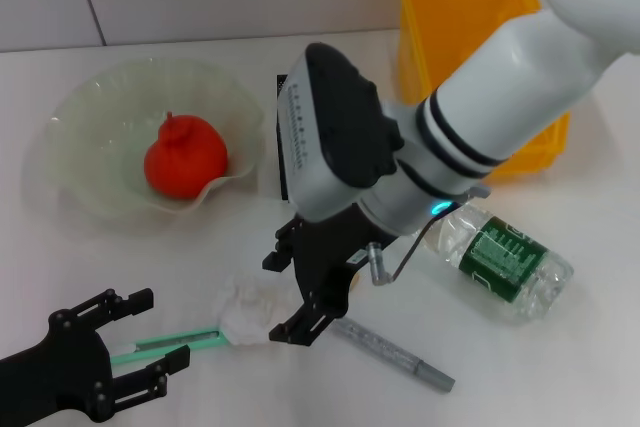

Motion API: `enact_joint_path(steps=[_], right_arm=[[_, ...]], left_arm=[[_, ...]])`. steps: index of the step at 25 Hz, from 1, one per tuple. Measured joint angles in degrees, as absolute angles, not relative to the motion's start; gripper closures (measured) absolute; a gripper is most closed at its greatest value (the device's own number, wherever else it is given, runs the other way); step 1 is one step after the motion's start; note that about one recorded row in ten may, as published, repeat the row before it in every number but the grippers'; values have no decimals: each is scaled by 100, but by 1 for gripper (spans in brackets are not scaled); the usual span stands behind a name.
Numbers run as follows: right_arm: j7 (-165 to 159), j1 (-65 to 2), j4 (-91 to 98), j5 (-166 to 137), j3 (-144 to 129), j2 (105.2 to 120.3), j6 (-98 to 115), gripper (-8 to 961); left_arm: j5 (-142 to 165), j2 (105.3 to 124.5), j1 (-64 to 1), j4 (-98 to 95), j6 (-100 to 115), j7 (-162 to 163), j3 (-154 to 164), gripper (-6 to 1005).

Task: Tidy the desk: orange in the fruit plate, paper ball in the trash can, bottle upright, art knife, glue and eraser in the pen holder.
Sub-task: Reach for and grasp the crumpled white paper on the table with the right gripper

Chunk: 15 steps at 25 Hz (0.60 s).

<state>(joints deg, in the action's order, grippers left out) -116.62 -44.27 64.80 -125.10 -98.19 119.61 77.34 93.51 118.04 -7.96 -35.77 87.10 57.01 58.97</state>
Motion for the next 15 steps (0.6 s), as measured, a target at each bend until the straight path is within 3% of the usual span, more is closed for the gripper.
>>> enact_joint_path(steps=[15], right_arm=[[-11682,-4459,6215,-12484,-10785,11977,6627,168]], left_arm=[[9360,11803,-809,-3577,8708,5705,5934,195]])
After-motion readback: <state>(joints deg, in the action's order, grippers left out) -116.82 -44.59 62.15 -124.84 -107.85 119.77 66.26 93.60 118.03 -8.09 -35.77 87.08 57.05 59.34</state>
